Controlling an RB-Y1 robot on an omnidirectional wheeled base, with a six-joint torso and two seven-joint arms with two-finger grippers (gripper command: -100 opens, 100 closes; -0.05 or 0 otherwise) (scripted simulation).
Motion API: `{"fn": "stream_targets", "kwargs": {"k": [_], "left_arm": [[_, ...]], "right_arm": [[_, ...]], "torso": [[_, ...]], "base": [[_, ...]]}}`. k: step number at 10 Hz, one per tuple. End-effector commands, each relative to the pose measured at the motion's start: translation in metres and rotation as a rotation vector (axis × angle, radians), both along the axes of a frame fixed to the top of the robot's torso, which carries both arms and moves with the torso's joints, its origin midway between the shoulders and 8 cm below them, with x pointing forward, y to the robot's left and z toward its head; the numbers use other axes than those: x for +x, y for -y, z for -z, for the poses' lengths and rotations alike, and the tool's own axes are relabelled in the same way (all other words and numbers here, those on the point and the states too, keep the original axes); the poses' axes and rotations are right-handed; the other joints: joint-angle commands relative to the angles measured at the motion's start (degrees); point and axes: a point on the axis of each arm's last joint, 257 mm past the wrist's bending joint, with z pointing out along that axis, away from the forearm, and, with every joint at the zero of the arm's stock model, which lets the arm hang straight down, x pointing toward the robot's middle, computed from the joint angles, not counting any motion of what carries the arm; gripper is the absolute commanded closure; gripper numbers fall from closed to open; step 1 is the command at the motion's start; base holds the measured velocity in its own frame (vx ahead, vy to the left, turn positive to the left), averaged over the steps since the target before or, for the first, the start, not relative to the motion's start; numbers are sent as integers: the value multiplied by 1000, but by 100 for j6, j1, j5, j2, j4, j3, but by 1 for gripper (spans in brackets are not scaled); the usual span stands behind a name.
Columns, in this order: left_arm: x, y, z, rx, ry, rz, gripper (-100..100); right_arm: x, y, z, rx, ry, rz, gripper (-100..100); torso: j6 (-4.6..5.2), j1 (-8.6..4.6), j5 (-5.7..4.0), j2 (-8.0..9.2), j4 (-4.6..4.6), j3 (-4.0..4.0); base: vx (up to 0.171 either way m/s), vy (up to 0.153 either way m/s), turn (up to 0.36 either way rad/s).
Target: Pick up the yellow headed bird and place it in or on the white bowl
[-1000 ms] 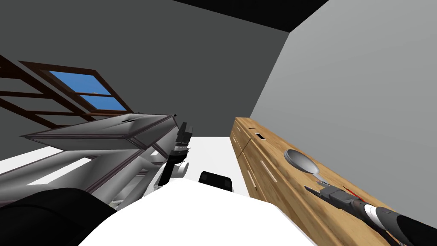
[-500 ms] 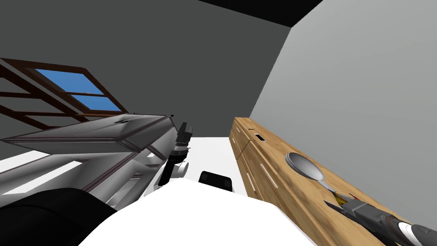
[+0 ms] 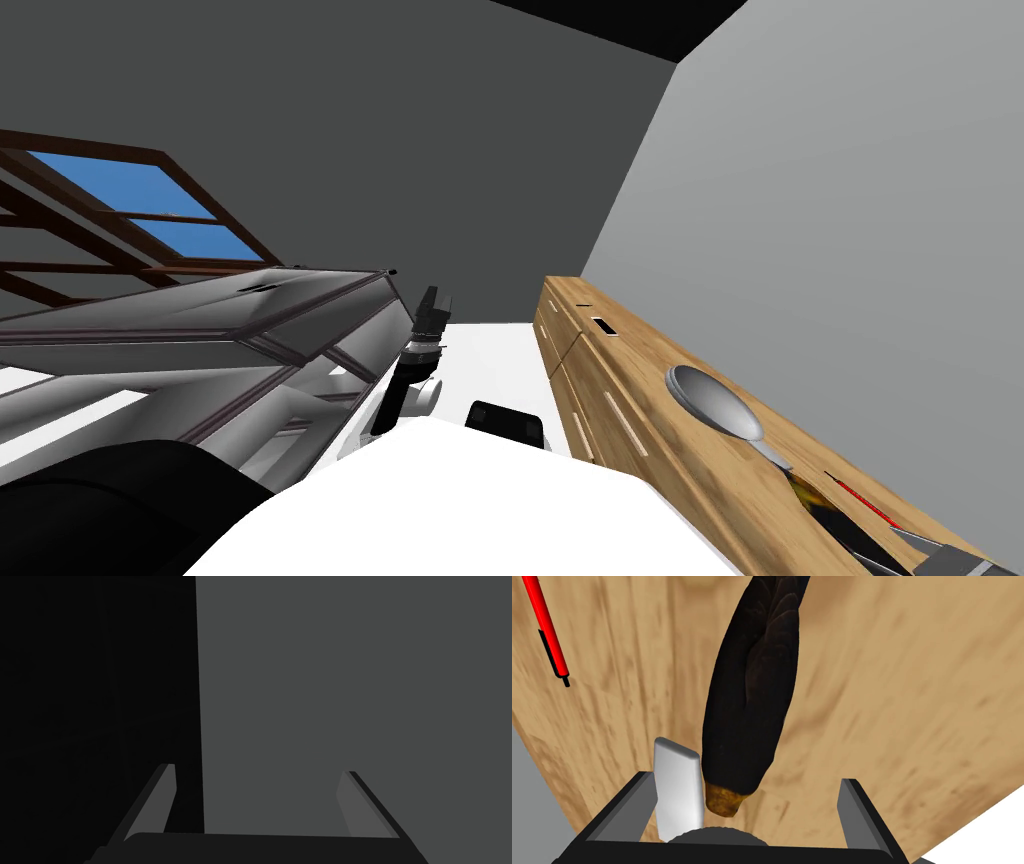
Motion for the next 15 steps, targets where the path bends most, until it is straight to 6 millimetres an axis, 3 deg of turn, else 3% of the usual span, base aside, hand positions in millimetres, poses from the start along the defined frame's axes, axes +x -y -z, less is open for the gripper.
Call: {"fn": "stream_targets", "kwargs": {"k": [1,4,5,6,7,12,13,14,15], "left_arm": [[0,0,0,0,0,0,0],[0,0,0,0,0,0,0],[0,0,0,0,0,0,0],[0,0,0,0,0,0,0],[0,0,0,0,0,0,0],[0,0,0,0,1,0,0],[0,0,0,0,1,0,0],[0,0,0,0,0,0,0],[0,0,0,0,0,0,0]], "right_arm": [[-9,7,0,-9,-26,3,-100],[-60,3,20,10,-124,20,-100],[-48,4,15,2,-104,18,-100],[-50,4,15,4,-108,18,0],[-59,6,20,6,-108,60,-100],[-98,15,38,14,-112,223,-100],[-92,12,37,15,-113,198,-100],[-93,13,38,14,-112,204,100],[-93,12,38,16,-112,203,100]], "torso": [[0,0,0,0,0,0],[0,31,7,28,6,16],[1,30,8,29,7,17],[-2,38,9,36,8,20],[-1,44,11,42,10,24],[0,38,10,113,27,66],[-2,44,11,117,27,68],[7,41,11,91,24,55],[4,38,11,66,17,40]], "base": [[83,-61,-4],[49,-37,-16],[23,-20,-3],[0,0,0],[-75,0,260],[-169,-14,346],[-88,6,66],[-15,1,-16],[-7,1,-6]]}}
